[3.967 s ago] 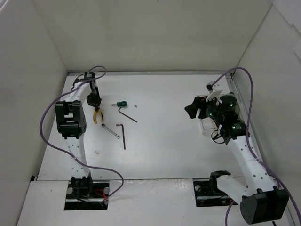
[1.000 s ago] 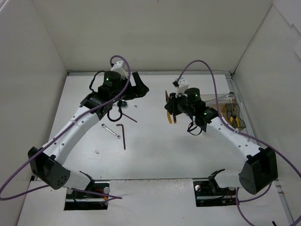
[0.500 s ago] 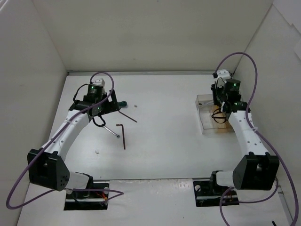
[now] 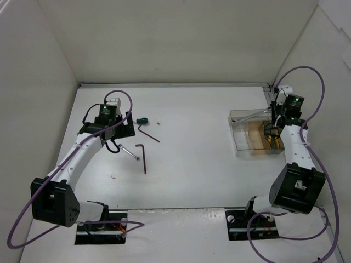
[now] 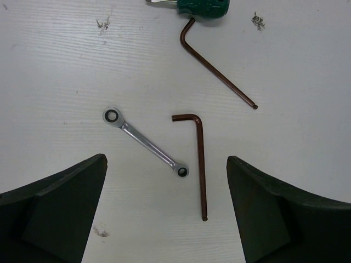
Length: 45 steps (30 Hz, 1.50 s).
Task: Sort the tools into containers
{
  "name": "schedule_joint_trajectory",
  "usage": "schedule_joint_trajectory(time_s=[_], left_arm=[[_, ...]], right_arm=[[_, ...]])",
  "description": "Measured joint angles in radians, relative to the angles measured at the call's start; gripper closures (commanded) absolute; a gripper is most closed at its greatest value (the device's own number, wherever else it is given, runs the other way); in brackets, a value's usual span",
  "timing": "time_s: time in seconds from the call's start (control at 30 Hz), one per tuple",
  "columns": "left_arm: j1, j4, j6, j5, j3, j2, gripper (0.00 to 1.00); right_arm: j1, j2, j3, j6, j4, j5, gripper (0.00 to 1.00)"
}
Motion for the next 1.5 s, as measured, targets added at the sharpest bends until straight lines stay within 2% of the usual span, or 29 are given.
schedule_joint_trajectory(time_s=[0.27, 0.53, 1.0, 1.27, 1.5], left_arm=[[0.0, 0.005, 0.02, -0.004, 0.002, 0.022, 0.14], [0.0, 0.005, 0.021, -0.016, 0.007, 0.06, 0.14], [0.001, 0.005, 0.021, -0.027, 0.016, 0.074, 0.15], [0.001, 0.006, 0.021, -0.026, 0.016, 0.075, 0.15], [0.001, 0.006, 0.02, -0.023, 0.016, 0.084, 0.15]], right_arm=[[-0.072, 0.079, -0.001, 0.012, 0.06, 0.026, 1.0], [-0.071, 0.171, -0.017, 0.034, 0.105, 0.044, 1.0], [-0.07, 0.208, -0.062, 0.037, 0.18, 0.117, 0.98], [-0.07, 0.227, -0.074, 0.034, 0.191, 0.121, 0.91], [-0.064, 0.233, -0.075, 0.035, 0.198, 0.131, 0.75]])
